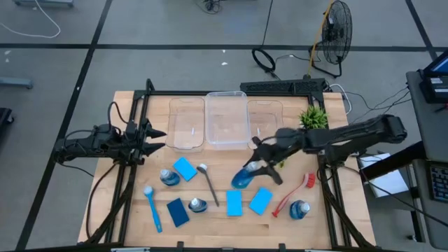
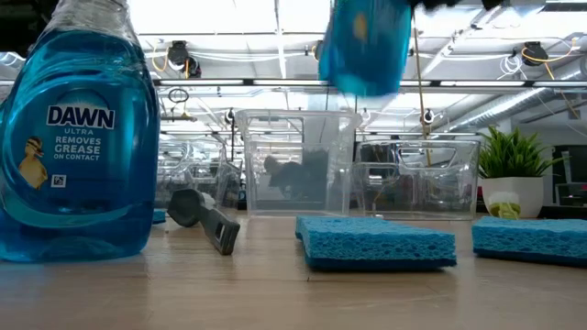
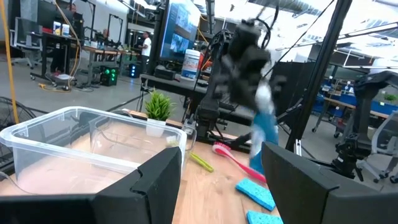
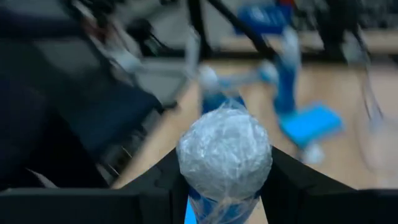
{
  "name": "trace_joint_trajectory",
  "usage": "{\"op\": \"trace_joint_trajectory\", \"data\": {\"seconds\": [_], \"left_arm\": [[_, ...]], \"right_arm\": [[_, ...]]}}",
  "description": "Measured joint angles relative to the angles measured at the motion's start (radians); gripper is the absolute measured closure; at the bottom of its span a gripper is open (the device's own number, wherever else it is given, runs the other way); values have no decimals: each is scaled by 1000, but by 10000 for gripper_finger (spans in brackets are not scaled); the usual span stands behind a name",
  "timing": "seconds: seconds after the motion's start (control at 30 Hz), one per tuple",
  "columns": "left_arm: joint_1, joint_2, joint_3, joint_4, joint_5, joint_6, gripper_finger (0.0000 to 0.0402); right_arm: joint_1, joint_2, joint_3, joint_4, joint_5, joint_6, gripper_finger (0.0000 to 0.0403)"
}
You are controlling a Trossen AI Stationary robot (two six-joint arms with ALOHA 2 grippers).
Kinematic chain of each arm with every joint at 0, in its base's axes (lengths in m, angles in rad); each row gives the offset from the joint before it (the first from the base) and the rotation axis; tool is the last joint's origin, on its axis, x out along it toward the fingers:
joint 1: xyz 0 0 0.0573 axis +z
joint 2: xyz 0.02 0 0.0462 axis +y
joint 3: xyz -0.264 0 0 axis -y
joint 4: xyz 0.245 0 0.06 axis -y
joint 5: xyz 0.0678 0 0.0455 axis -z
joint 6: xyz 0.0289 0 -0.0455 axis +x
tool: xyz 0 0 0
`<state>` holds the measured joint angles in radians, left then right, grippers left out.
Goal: Pick & Place Kitchen Sink Supplies
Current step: Put the blue dishwashing liquid bottle into the right transparent bin
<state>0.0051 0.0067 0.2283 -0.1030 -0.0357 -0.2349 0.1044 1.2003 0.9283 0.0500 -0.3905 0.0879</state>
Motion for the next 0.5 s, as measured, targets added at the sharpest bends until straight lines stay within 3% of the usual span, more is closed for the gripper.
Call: {"op": "trace_joint_trajectory", "data": {"seconds": [0.5], "left_arm": [[0, 0, 0, -1, 2, -6, 176]], "right_arm": [[-58, -246, 0, 427, -595, 11, 267]]}}
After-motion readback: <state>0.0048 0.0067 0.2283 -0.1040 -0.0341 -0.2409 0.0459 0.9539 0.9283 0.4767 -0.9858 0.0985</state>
